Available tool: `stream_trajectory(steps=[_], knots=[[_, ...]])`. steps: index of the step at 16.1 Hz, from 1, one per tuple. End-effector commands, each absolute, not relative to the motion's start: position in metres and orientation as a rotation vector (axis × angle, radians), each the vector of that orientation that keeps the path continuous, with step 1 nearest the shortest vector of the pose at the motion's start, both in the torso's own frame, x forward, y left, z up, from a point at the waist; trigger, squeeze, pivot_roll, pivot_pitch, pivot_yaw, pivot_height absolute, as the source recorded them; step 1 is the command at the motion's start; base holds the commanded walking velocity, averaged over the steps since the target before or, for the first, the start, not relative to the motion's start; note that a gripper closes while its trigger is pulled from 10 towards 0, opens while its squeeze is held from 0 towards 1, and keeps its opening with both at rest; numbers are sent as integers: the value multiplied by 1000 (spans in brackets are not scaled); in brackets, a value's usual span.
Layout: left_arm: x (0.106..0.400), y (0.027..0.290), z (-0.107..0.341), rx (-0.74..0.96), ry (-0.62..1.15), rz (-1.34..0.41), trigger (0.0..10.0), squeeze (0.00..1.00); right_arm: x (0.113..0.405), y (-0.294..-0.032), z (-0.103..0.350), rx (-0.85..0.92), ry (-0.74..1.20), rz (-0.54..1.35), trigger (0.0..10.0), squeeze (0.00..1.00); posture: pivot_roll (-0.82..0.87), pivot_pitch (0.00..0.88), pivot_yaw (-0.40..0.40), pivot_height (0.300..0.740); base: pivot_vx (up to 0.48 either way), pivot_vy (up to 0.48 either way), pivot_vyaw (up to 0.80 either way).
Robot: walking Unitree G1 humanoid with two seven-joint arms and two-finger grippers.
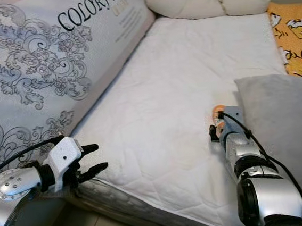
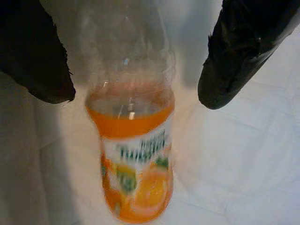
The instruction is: Clean up the room
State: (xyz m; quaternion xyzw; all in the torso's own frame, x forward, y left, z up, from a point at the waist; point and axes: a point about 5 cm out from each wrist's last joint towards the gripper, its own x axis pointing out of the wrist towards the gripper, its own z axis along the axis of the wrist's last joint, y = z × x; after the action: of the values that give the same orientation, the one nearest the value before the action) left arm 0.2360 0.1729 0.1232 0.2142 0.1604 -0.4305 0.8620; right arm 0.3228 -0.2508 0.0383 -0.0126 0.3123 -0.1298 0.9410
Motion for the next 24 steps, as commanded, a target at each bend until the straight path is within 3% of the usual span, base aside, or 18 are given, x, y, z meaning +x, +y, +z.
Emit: stream_trajectory(steps=[1, 2, 3, 5, 17, 24], knots=[[234, 177, 126, 463, 348, -895, 10000, 369, 313, -249, 26, 30, 691, -265, 10000, 0, 320, 0, 127, 740, 0, 0, 0], [232, 177, 126, 463, 352, -897, 10000, 365, 309, -247, 21, 82, 713, -260, 8078, 0, 326, 0, 125, 740, 0, 0, 0], [230, 177, 127, 461, 358, -900, 10000, 365, 306, -245, 17, 103, 732, -256, 2157, 0, 327, 0, 123, 740, 0, 0, 0], [227, 176, 126, 457, 365, -907, 10000, 361, 304, -242, 13, 119, 748, -253, 0, 0, 329, 0, 118, 740, 0, 0, 0], [234, 175, 126, 456, 361, -890, 10000, 361, 314, -238, 23, 134, 704, -261, 0, 0, 316, 0, 95, 740, 0, 0, 0], [248, 172, 117, 385, 300, -754, 10000, 349, 327, -214, 30, 131, 641, -154, 0, 0, 220, 0, 90, 740, 0, 0, 0]])
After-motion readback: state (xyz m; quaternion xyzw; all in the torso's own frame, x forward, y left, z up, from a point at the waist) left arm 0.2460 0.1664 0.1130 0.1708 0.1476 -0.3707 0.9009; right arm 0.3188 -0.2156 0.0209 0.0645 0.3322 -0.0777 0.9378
